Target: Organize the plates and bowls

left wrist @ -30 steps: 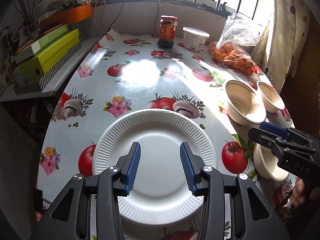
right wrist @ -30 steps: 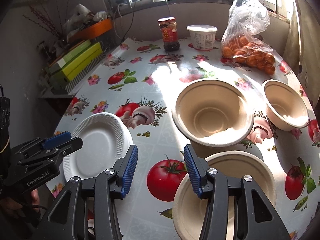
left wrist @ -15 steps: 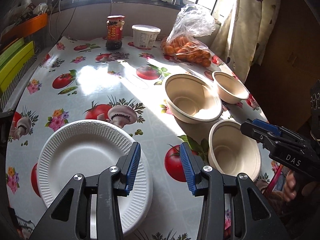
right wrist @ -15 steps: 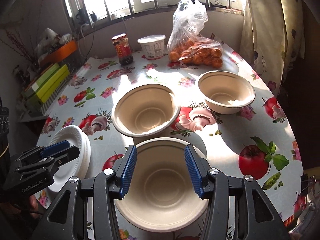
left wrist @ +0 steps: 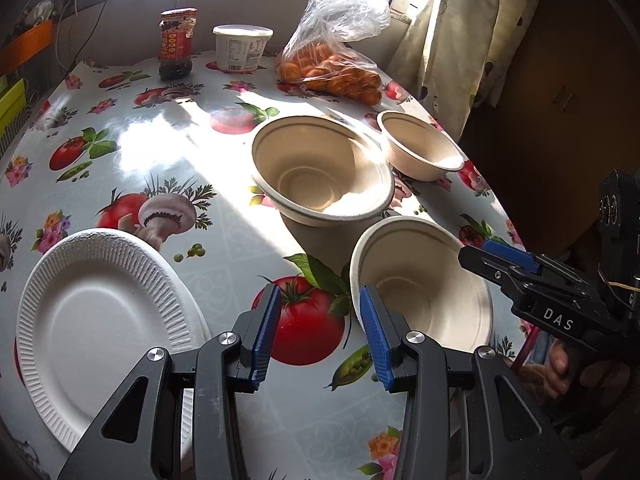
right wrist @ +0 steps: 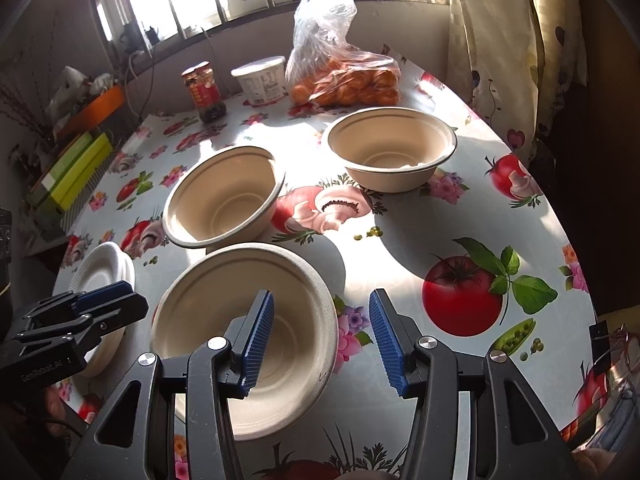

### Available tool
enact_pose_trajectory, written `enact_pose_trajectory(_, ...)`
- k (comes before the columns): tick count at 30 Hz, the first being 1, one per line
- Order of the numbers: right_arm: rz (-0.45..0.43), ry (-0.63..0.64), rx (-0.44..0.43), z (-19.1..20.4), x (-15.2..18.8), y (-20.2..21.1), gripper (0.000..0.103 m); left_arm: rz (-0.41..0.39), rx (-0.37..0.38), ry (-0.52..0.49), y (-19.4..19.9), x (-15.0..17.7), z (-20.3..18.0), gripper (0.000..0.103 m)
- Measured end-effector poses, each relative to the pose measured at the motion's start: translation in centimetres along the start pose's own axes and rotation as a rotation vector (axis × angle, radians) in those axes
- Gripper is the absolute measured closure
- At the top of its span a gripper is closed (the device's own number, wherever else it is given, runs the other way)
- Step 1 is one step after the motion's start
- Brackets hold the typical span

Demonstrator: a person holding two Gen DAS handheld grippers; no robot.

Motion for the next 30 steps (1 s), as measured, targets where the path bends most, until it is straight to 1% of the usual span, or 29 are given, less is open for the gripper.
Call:
enact_pose_trajectory(5,0.015,0.0,-0.028,-0.6,0.5,-0.2,0.054,0.011,0.013,0.003,-0.5,0.0,-1.0,0.061)
enact_pose_trajectory(6,0.015,0.002,-0.035,-0.6,0.6,-0.2,0.056,0.015,0.023,0.004,-0.7,0.1,-1.2,0.061)
enact_pose_trajectory(7,0.016,0.003,-0.043,-0.6,0.7,-0.2,0.063,0.021,0.033,0.01,-0.9,0.1,-1.4,0.061)
enact_pose_trajectory(8,0.019,0.003,-0.05,-0.7,0.7,-0.2,0.066,0.026,0.036,0.014,-1.1,0.2,-1.6,0.061)
enact_pose_trajectory(10,0.026,0.003,-0.057,-1.0,0.9,-0.3,0.075,0.033,0.035,0.018,-1.5,0.3,-1.9,0.061)
enact_pose_trajectory(12,0.033,-0.001,-0.065,-1.2,1.1,-0.4,0.078,0.039,0.039,0.019,-1.8,0.4,-2.2,0.061)
enact_pose_trajectory(13,0.033,-0.004,-0.071,-1.4,1.1,-0.4,0.083,0.041,0.041,0.016,-1.9,0.4,-2.4,0.061)
enact_pose_trajectory(16,0.027,-0.009,-0.083,-1.7,1.1,-0.3,0.093,0.047,0.048,0.004,-2.2,0.3,-3.2,0.061)
enact_pose_trajectory(24,0.025,-0.014,-0.087,-2.7,0.7,0.2,0.093,0.057,0.078,-0.027,-3.1,0.1,-5.2,0.061)
enact_pose_trajectory(30,0.04,-0.039,-0.091,-3.7,0.9,0.0,0.092,0.065,0.07,-0.027,-3.4,-0.2,-5.5,0.061)
Point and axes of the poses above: each gripper's, at about its wrist camera, not at the fingertips, and y roughly against the way its jaws point, z to its left, x to its underside, the point moved 7 cm from there along -y, roughly the way its jaws point, and after that the axes turned 9 degrees about -y, right-handed, at the moved point
